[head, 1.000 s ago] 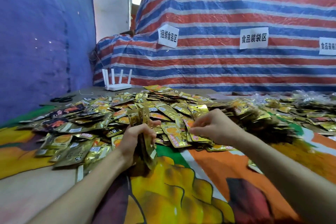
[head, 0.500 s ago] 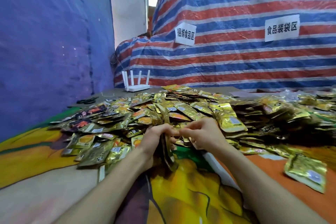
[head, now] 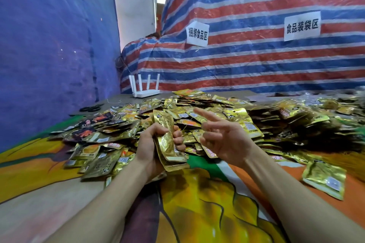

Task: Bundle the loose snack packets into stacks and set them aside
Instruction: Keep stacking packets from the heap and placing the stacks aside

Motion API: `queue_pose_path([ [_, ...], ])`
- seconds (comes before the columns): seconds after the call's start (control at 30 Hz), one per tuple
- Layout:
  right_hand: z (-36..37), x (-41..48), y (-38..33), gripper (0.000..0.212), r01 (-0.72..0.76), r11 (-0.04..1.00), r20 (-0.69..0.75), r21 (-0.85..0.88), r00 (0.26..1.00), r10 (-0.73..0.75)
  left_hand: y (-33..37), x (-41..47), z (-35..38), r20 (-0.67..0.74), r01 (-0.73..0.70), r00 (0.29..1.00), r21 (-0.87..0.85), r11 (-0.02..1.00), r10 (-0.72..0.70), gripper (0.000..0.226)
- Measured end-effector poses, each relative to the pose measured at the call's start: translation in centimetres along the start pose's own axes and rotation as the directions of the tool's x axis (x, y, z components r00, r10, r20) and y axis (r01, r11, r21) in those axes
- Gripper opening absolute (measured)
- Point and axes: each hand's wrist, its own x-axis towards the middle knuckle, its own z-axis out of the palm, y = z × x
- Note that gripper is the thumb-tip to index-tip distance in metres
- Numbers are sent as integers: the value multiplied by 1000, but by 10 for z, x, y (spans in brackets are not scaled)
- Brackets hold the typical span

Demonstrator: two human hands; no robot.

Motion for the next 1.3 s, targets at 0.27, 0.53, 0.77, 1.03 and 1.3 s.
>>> queue_pose_path([
  [0.27,10,9,29,50,1,841,-183,-541,976,-119,-4,4,-3,-282,58,959,199,978,1,18],
  [0.53,17,11,41,53,-113,785,-124,-609,991,47,-1,12,-14,-377,-20,921,195,981,94,20],
  [0.77,16,13,43,20,-156,748,-203,-645,979,29,-3,13,-15,-390,39,921,164,986,29,36],
  [1.03,12,13,41,15,-177,712,-285,-680,958,-34,-3,13,-14,-370,33,928,164,986,31,12],
  [1.3,4,-15,-1,36,-202,453,-387,-868,847,-365,-5,4,-5,-176,190,973,224,956,-152,21],
])
